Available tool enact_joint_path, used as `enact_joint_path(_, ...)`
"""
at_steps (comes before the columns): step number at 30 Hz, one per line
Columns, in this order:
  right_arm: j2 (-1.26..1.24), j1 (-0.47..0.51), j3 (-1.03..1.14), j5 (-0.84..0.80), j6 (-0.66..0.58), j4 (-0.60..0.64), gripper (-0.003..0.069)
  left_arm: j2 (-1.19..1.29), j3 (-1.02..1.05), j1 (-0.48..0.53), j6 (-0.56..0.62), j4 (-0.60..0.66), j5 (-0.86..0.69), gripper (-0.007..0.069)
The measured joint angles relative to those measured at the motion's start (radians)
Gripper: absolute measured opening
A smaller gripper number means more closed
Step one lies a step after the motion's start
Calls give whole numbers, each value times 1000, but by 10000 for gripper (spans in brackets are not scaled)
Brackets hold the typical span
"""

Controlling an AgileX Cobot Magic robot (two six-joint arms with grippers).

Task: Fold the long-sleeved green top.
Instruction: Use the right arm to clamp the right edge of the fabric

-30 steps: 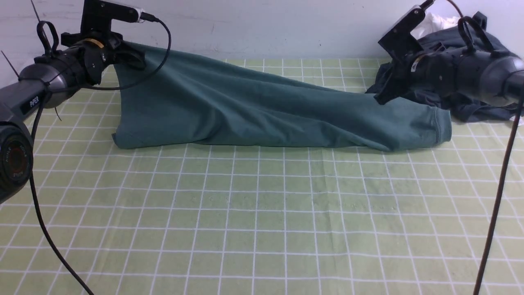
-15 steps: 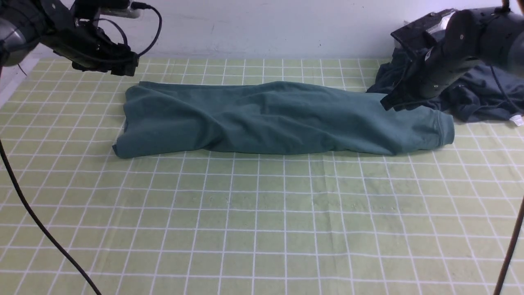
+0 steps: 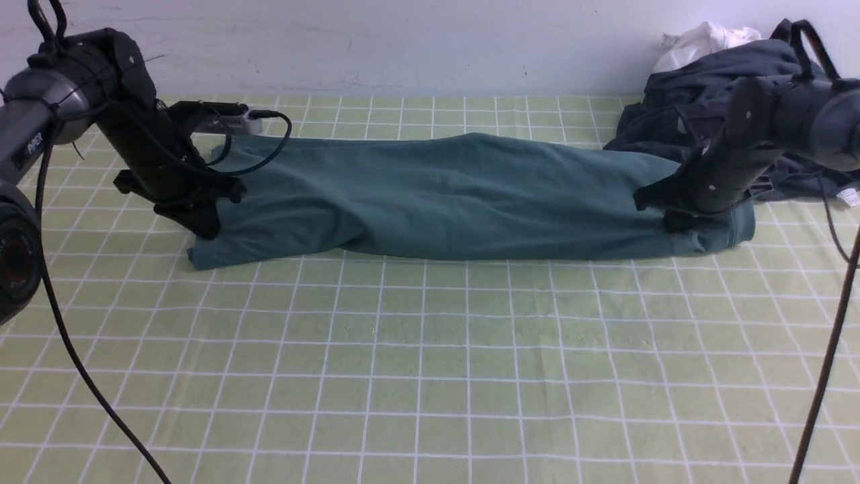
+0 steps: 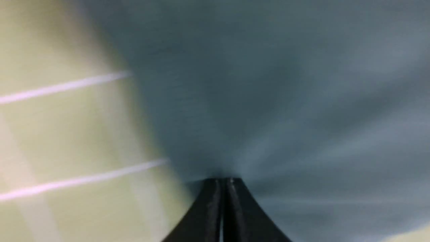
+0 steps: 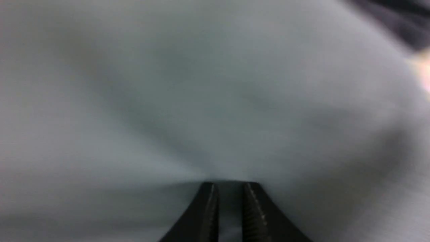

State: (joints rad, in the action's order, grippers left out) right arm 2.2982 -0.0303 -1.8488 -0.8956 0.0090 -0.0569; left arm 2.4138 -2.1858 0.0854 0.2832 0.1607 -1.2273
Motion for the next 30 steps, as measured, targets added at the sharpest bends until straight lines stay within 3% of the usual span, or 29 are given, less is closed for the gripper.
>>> enact_joint_path(4,-28,86,1,-52,30,-11,132,-72,-11,29,-9,-22,-1,-4)
enact_joint_path(12,-149,159,2,-102,-140,240,192,-360,-22,32,-12,32,-8,-4)
enact_joint_path(18,-95,160,1,-95,-153,275,451,-701,130,32,90,156,-13,-4)
enact_joint_path(21,-49,158,1,-71,-122,270,532,-847,255,32,127,170,-24,-4)
enact_joint_path(25,2,136,1,-21,-63,266,536,-1035,445,32,142,170,-18,-4)
enact_joint_path(27,5,122,1,-4,-50,259,482,-1121,537,32,144,170,-2,-4)
enact_joint_path(29,6,106,1,2,-52,259,374,-1213,629,32,143,158,4,-4)
enact_joint_path(30,6,104,1,2,-54,259,363,-1221,638,32,142,156,4,-4)
